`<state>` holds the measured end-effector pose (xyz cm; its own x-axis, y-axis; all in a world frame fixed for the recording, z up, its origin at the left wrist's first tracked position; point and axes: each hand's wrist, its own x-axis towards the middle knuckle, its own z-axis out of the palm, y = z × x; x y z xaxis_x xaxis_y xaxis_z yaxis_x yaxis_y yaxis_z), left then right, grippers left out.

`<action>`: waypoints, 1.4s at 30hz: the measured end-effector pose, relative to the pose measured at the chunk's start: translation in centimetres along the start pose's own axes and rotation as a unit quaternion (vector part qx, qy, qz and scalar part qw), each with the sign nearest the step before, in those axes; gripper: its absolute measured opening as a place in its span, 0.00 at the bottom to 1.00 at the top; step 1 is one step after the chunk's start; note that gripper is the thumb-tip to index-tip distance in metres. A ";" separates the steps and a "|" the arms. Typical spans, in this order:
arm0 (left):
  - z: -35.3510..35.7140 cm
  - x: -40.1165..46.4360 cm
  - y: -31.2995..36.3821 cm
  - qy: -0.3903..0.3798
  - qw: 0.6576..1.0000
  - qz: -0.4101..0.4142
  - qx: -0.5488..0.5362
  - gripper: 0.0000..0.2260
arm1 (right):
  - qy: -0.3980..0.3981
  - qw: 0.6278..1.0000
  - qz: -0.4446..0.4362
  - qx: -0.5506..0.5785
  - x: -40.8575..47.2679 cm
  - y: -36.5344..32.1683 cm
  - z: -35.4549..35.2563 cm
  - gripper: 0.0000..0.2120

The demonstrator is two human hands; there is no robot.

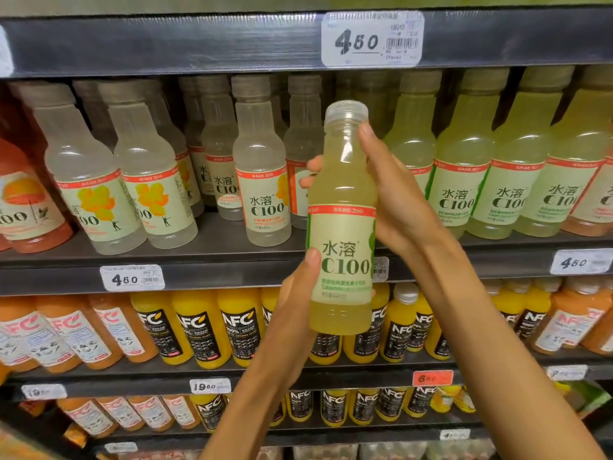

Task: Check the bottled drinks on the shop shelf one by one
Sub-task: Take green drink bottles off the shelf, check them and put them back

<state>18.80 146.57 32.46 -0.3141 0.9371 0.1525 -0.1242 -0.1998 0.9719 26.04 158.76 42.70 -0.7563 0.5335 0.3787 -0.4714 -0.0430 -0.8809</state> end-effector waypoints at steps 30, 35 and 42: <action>0.1 7.1 0.2 0.172 0.932 0.164 0.273 0.31 | 0.173 0.934 -0.148 -0.277 2.6 0.0 -1.0 0.21; 1.1 7.7 -0.6 0.239 0.917 0.183 0.264 0.31 | 0.153 0.911 -0.160 -0.349 1.5 1.0 -1.4 0.20; 2.4 8.3 -0.2 0.279 0.900 0.188 0.276 0.31 | 0.190 0.863 -0.152 -0.443 2.5 0.5 -1.4 0.20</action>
<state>18.46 155.09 33.95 -0.6797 0.5121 0.5251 0.5274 -0.1563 0.8351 24.52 161.30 42.78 -0.3751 0.6525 0.6585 0.0368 0.7203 -0.6927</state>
